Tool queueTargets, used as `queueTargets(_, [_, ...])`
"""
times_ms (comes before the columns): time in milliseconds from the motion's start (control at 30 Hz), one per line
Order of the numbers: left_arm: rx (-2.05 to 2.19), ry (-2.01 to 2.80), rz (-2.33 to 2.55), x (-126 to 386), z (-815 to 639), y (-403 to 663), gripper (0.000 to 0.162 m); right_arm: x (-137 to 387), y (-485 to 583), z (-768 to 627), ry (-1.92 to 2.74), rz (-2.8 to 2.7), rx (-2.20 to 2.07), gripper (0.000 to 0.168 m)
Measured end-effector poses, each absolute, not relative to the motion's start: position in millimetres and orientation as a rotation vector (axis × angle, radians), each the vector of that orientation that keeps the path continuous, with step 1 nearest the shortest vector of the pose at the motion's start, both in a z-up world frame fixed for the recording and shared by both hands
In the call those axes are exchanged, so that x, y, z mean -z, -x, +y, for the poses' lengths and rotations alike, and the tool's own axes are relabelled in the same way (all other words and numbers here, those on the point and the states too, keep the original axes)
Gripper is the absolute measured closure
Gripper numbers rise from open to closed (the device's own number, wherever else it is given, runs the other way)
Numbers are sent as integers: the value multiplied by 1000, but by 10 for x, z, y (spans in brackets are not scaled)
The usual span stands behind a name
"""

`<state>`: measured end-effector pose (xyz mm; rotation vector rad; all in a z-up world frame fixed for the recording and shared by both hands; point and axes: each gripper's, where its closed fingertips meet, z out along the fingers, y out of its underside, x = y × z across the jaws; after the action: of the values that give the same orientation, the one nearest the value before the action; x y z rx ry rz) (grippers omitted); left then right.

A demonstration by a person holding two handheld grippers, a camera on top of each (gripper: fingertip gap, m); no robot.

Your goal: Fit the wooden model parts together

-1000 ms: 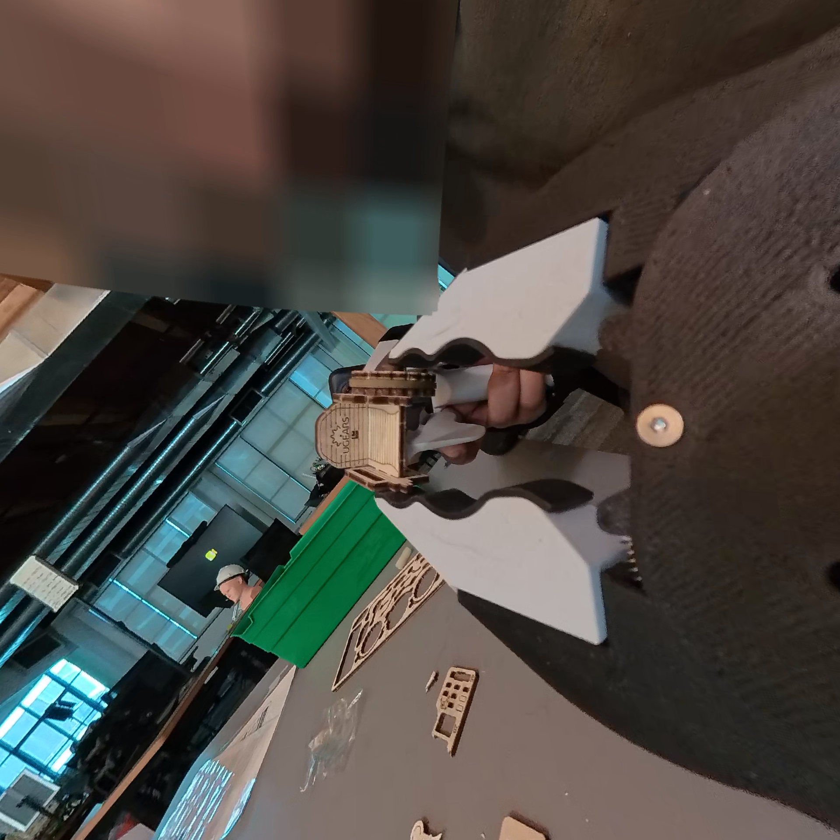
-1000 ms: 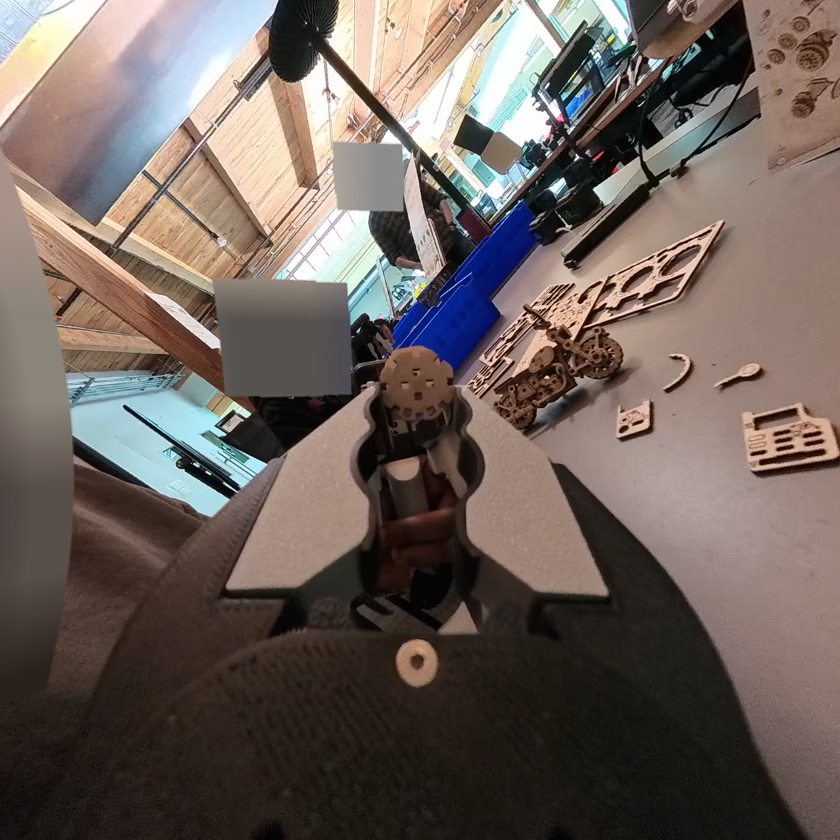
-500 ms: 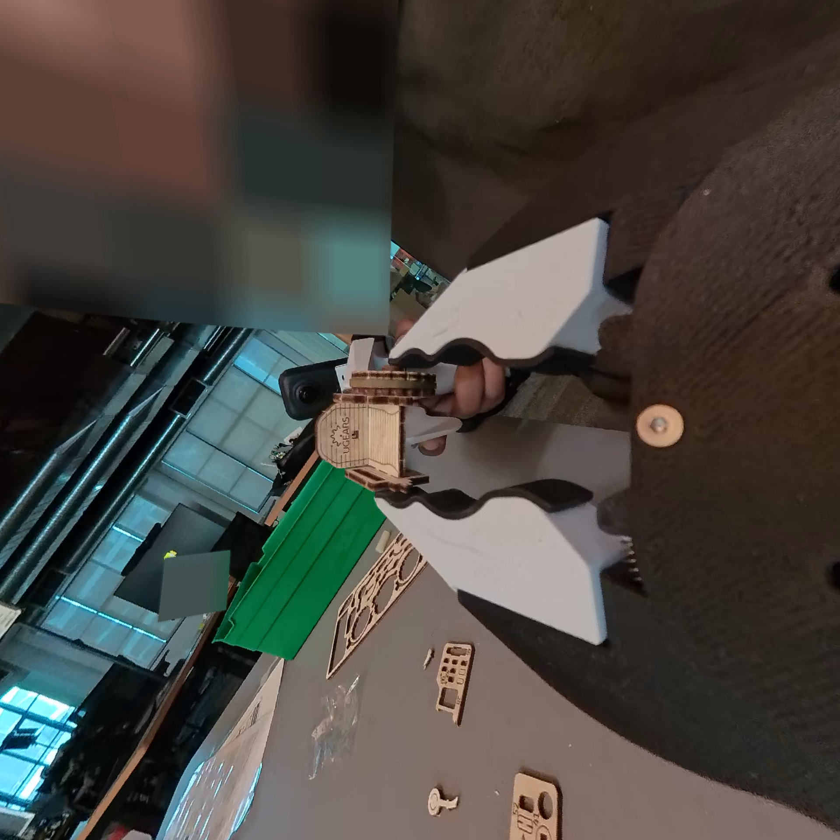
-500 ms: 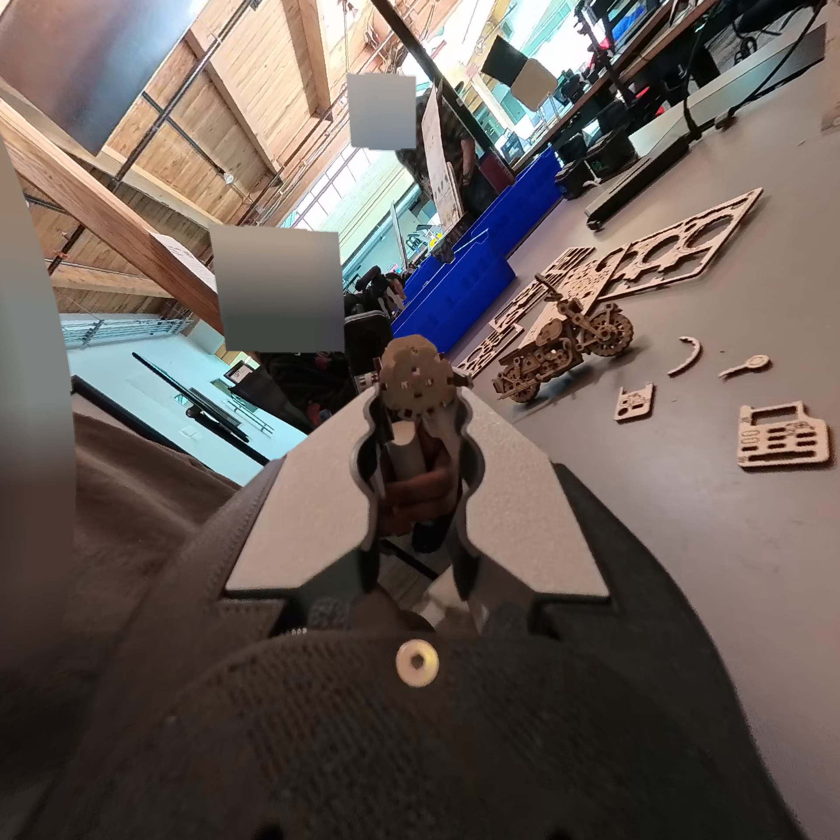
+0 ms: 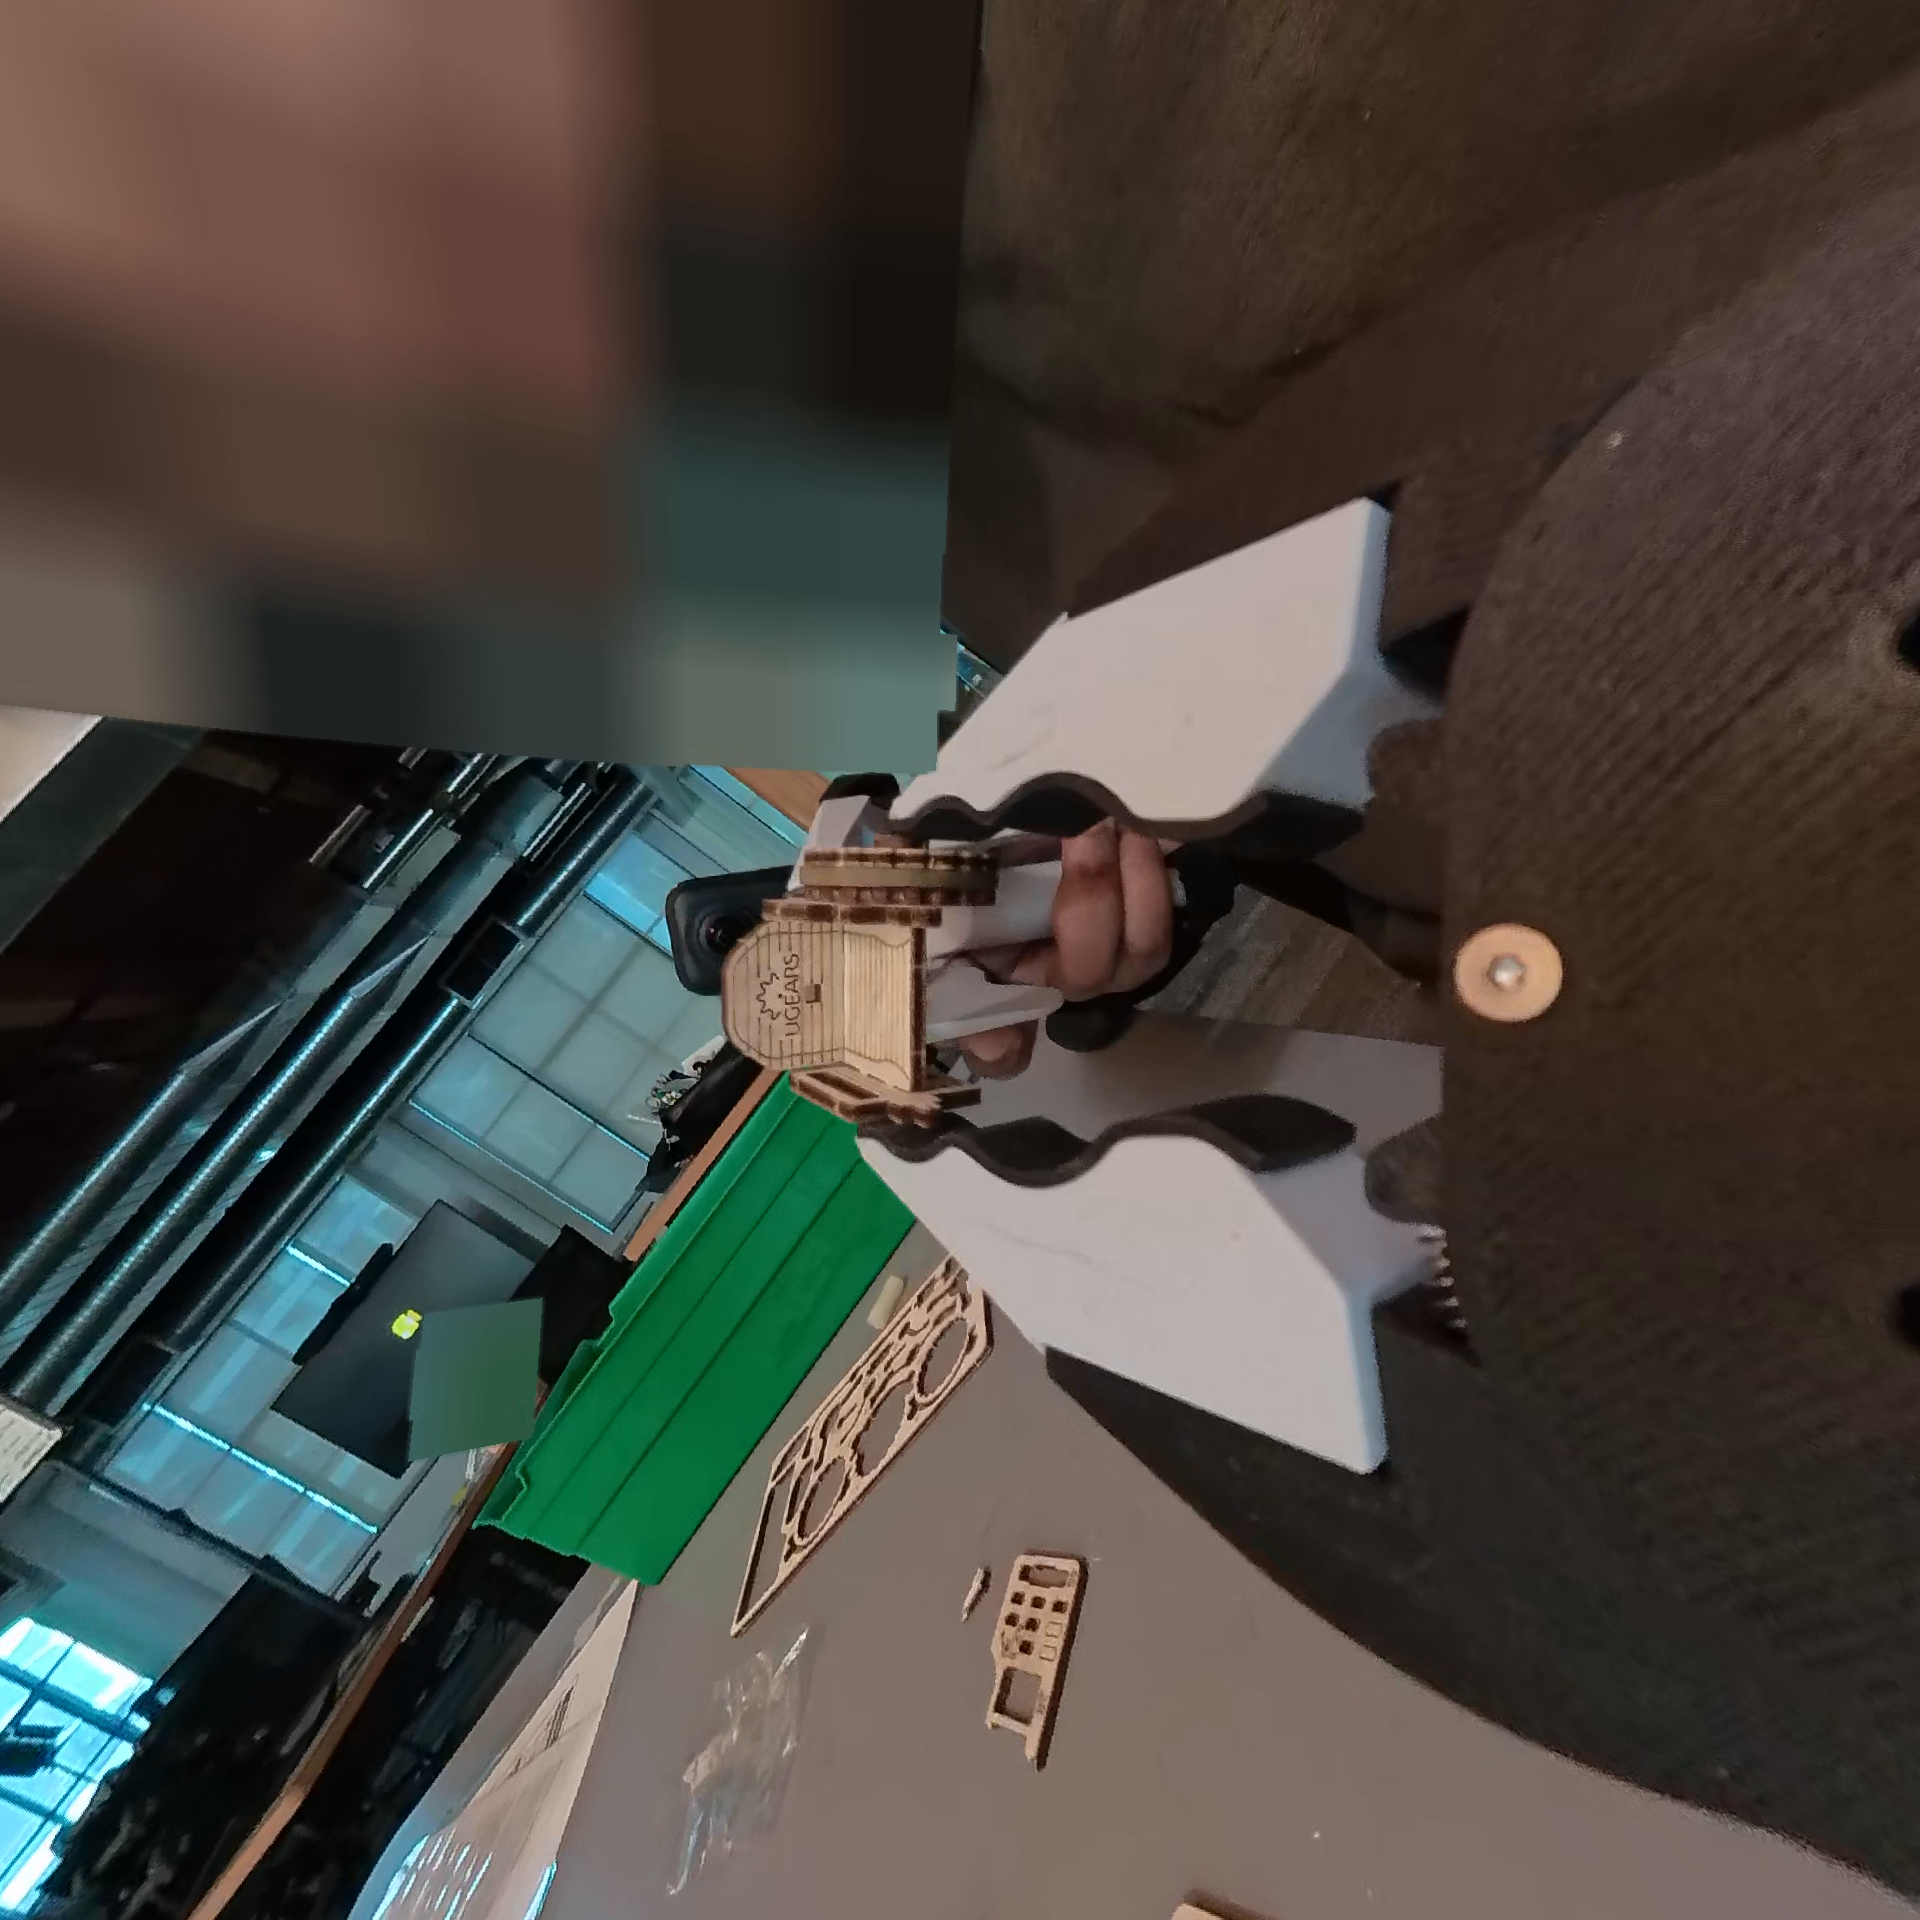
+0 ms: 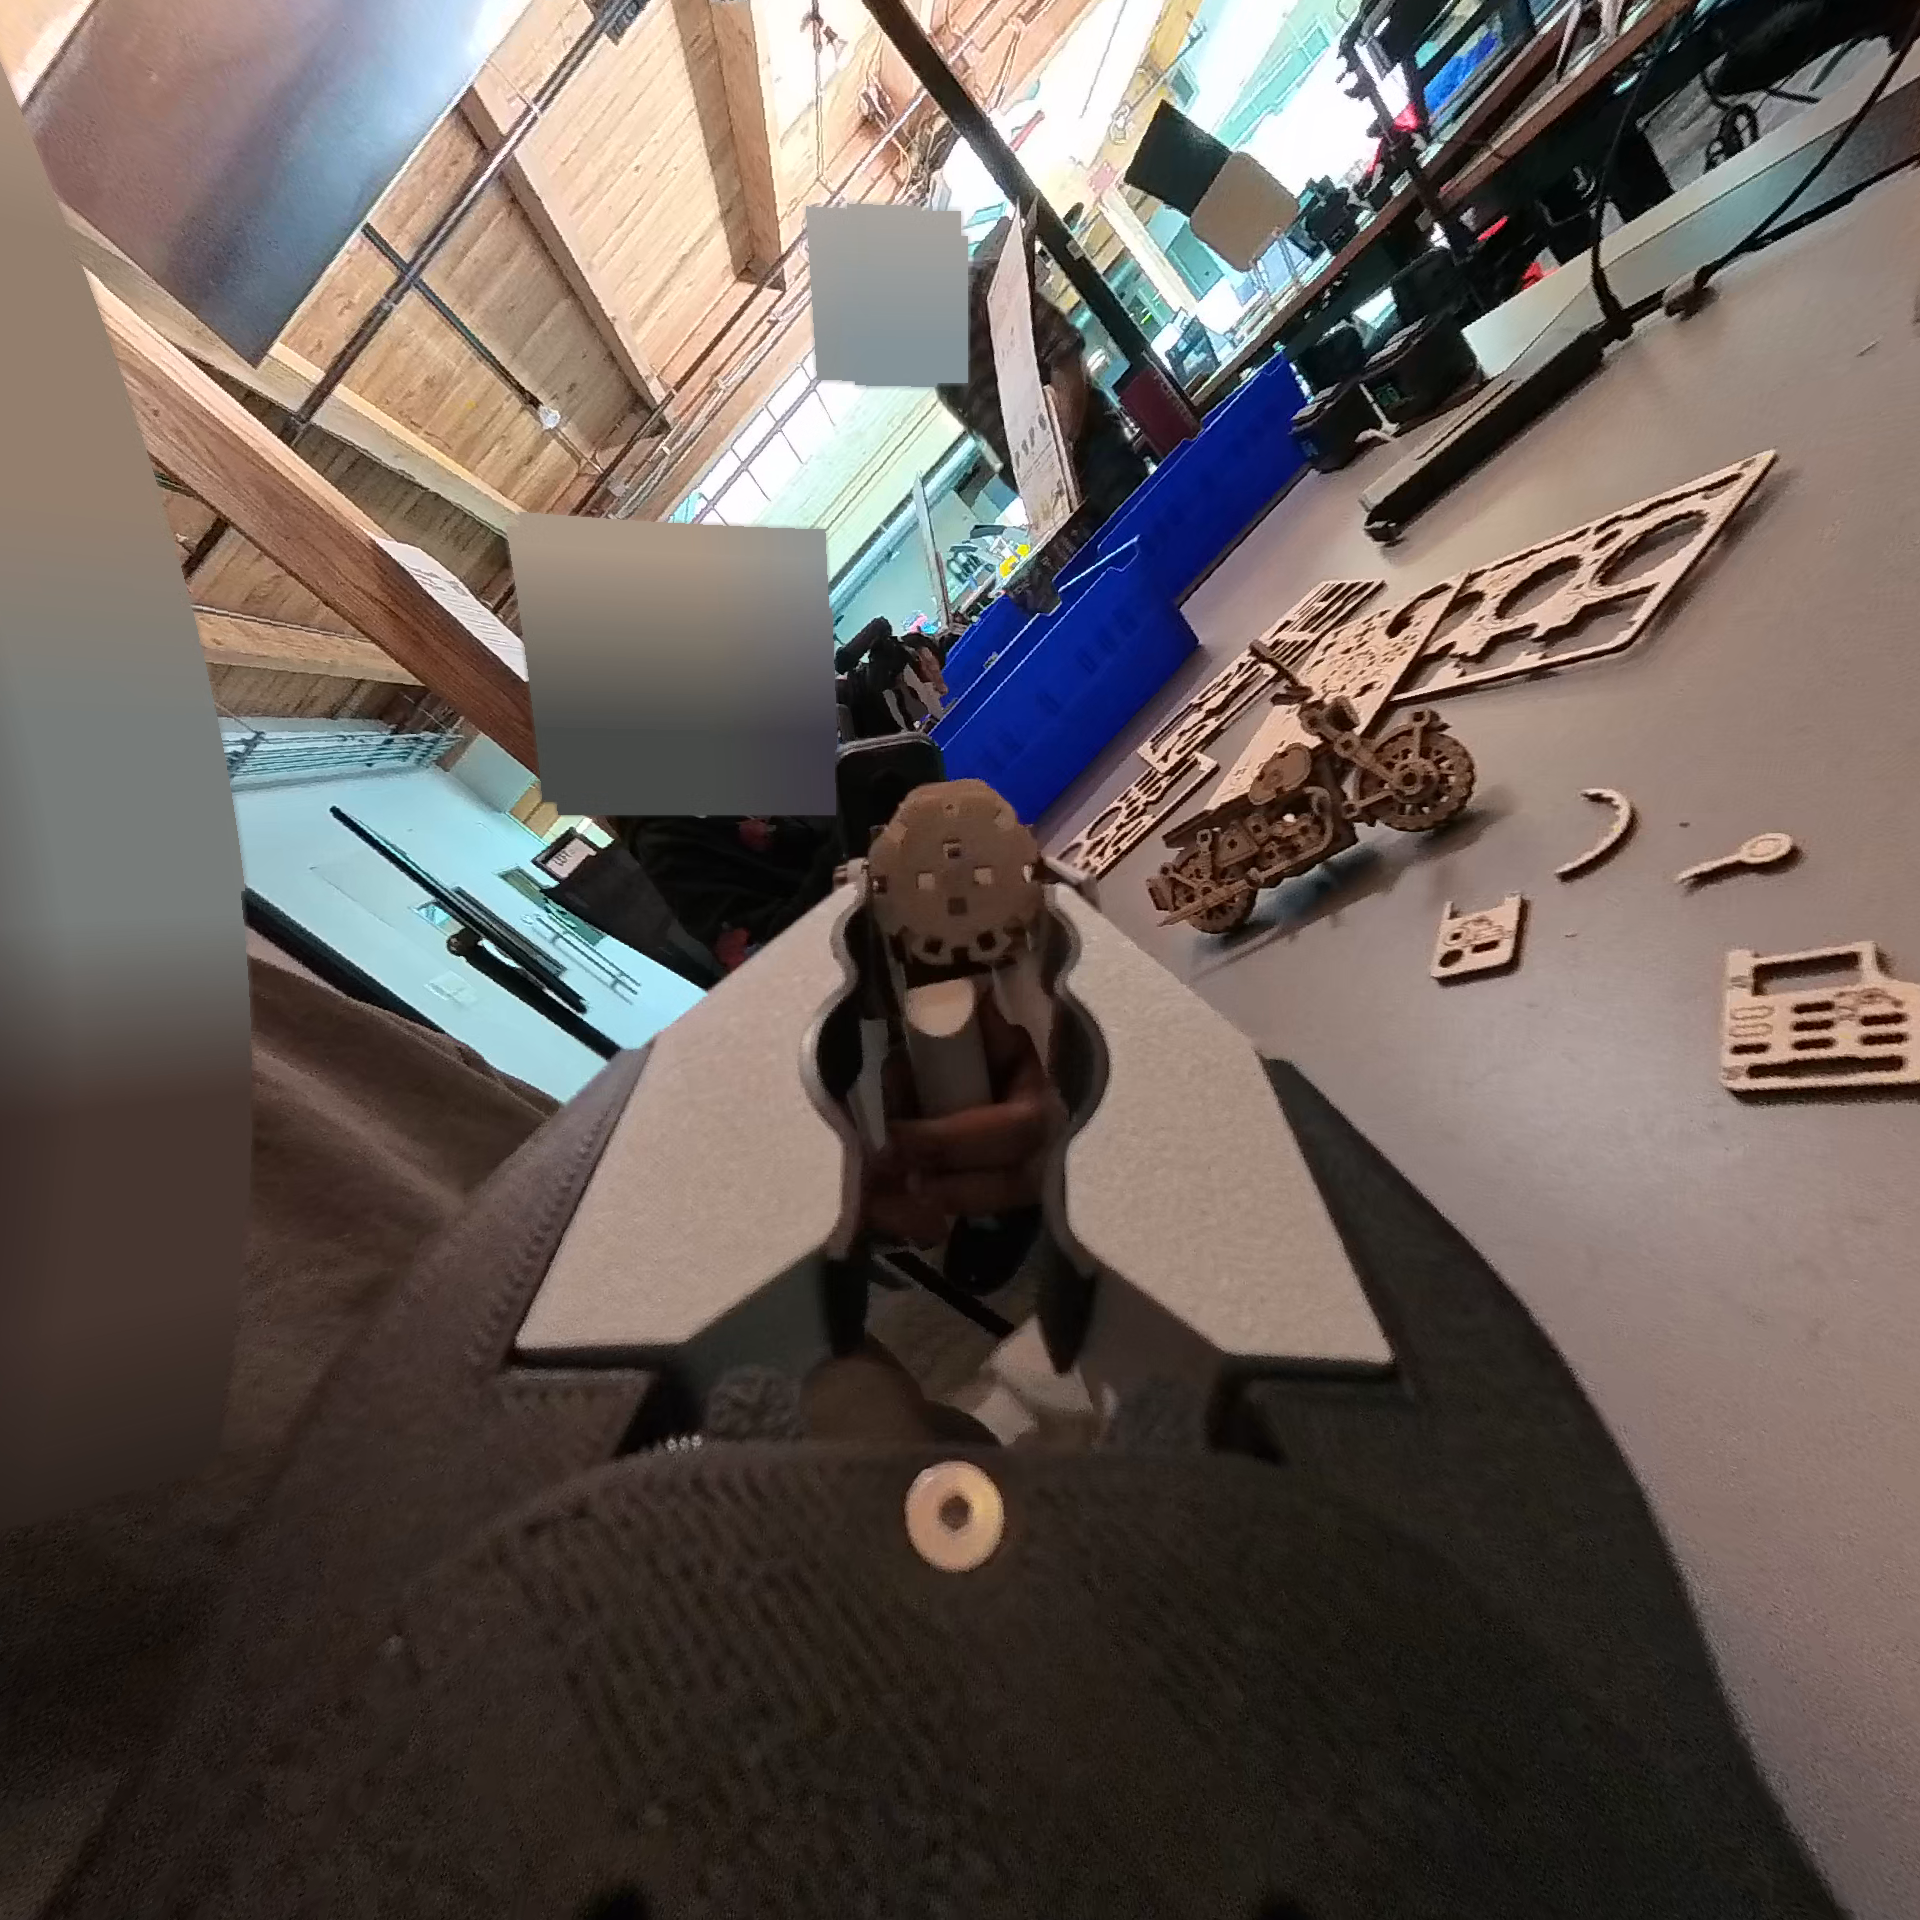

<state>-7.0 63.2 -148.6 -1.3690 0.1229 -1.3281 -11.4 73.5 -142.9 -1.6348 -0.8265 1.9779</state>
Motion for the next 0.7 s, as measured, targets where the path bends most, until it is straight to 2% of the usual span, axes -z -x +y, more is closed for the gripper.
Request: queueTargets(700, [1482,1344,131,1512,601,-9,112,1469,60,698,1719,-931,-1992,139])
